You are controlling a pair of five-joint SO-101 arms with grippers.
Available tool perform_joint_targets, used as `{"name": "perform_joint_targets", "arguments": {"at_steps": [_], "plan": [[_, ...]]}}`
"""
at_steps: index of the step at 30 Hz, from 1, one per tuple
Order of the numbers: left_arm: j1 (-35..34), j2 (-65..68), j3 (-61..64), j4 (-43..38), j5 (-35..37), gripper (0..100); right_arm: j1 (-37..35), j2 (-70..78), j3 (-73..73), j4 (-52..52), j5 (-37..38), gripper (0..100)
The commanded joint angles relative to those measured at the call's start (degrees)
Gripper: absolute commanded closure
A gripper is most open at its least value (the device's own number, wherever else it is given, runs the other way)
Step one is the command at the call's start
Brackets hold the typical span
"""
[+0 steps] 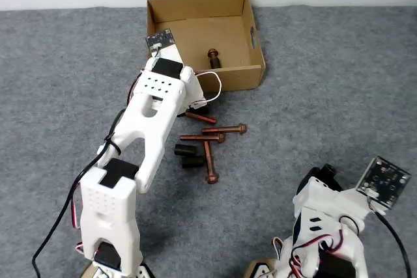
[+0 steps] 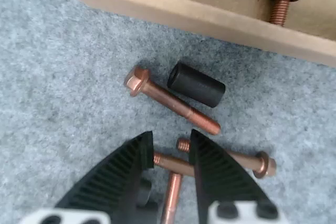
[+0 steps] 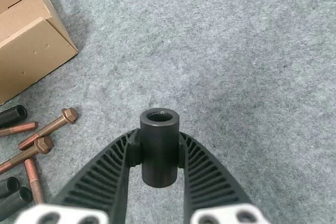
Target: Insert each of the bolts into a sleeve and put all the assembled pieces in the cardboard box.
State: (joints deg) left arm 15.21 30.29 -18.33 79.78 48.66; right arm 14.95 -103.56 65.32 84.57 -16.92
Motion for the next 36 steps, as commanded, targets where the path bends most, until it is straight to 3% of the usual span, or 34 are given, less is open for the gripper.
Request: {"name": "perform_joint_targets", "arguments": {"at_steps": [1, 15, 29, 36], "plan": [[-0.18, 1.05, -3.56, 0.35, 0.97, 87, 0.57, -0.31, -0.44, -1.27, 0.53, 99.1], [-5.54, 13.01, -14.02, 0.97, 0.79, 87, 0.57, -0.31, -0.26, -1.27, 0.53, 99.1], [-2.37, 19.34, -27.12, 13.1, 0.79, 87, 0.57, -0.31, -0.18, -1.27, 0.53, 99.1], [0.18, 19.43, -27.38, 18.9, 0.88, 87, 0.57, -0.31, -0.18, -1.27, 0.53, 99.1]]}}
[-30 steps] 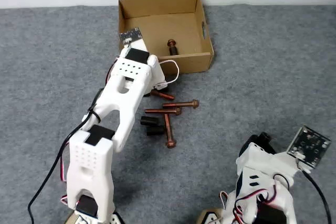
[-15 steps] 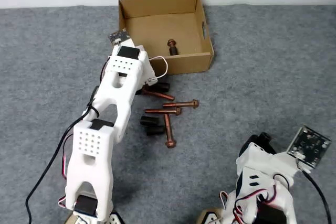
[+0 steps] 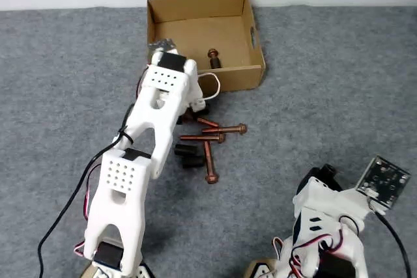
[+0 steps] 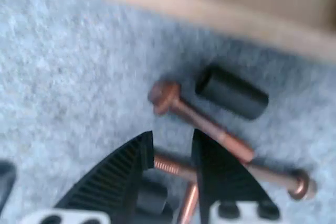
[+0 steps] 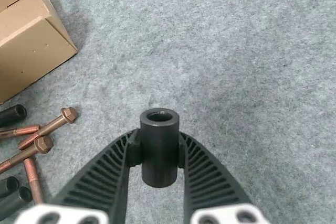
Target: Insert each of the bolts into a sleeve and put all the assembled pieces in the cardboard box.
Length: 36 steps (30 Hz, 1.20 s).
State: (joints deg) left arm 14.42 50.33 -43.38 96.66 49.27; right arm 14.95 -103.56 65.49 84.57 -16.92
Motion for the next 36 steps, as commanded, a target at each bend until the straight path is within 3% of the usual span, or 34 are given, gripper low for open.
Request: {"name": "perform_joint_targets", "arguments": {"at_steps": [1, 14, 27, 31, 36], "plan": [[0.97, -0.62, -2.33, 2.11, 0.26, 87, 0.57, -0.31, -0.35, -1.27, 0.53, 99.1], [0.7, -0.53, -2.33, -6.86, 0.35, 87, 0.57, -0.31, -0.35, -1.19, 0.53, 99.1], [-2.46, 6.77, -3.82, -5.63, 0.44, 88, 0.57, -0.31, -0.35, -1.19, 0.53, 99.1], [-3.16, 7.38, -6.02, -3.43, 0.35, 99, 0.57, -0.31, -0.35, -1.19, 0.53, 99.1], [-3.25, 7.38, -6.11, -2.37, 0.35, 99, 0.57, -0.31, -0.35, -1.19, 0.53, 99.1]]}}
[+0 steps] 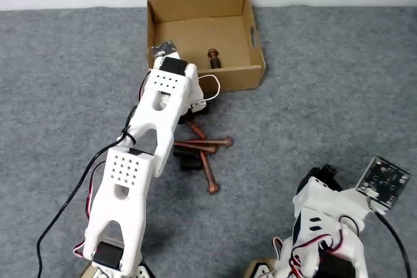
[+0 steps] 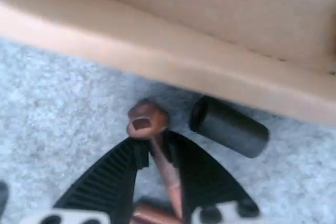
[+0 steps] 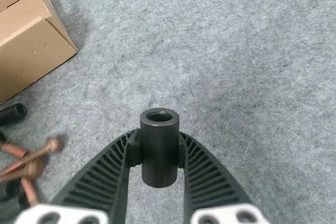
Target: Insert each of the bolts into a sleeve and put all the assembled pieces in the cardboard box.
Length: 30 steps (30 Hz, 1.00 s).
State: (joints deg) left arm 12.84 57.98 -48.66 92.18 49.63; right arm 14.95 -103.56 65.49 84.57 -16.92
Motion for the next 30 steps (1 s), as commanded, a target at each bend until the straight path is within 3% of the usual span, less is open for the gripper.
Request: {"name": "perform_joint_targets", "arguments": {"at_steps": [1, 11, 30], "plan": [[-1.58, -0.26, -1.1, 2.11, 0.0, 99, 0.57, -0.31, -0.35, -1.19, 0.53, 99.1], [0.53, -6.77, -10.51, 8.26, -0.53, 100, 0.48, -0.31, -0.35, -1.1, 0.53, 99.1], [2.81, -39.3, -8.66, 8.35, -18.2, 100, -13.49, -0.31, -2.02, -0.04, 0.7, 99.1]]}}
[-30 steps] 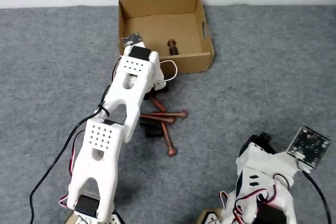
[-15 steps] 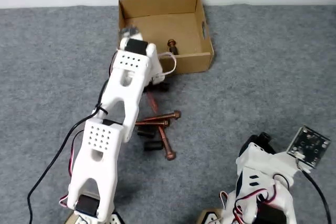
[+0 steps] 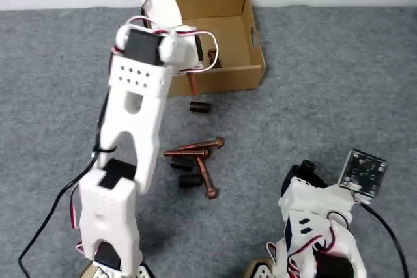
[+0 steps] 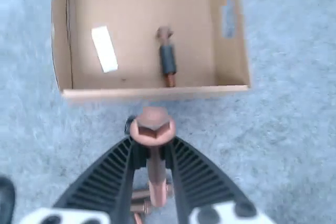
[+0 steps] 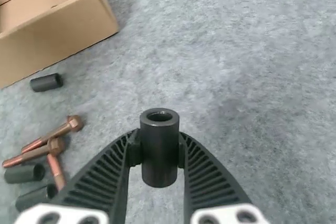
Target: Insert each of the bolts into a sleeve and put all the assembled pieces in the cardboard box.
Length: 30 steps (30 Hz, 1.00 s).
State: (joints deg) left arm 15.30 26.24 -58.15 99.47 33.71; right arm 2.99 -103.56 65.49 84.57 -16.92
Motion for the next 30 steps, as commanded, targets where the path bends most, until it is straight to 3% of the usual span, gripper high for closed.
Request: {"name": "perform_joint_targets", "arguments": {"at_steps": [1, 9, 19, 30], "plan": [[0.79, -9.58, 2.77, 1.05, -2.9, 100, -1.89, -0.31, -2.11, -0.04, 0.79, 99.1], [7.47, -28.04, 26.68, -0.88, -4.84, 100, -6.02, -0.31, -2.2, -0.04, 2.37, 99.1], [8.62, -51.34, 58.42, -16.26, -4.92, 100, -12.88, -0.22, -2.2, -0.04, 2.64, 99.1], [10.81, -79.47, 88.92, -31.3, -2.99, 100, -27.12, -0.22, -1.58, -0.57, 4.48, 99.1]]}}
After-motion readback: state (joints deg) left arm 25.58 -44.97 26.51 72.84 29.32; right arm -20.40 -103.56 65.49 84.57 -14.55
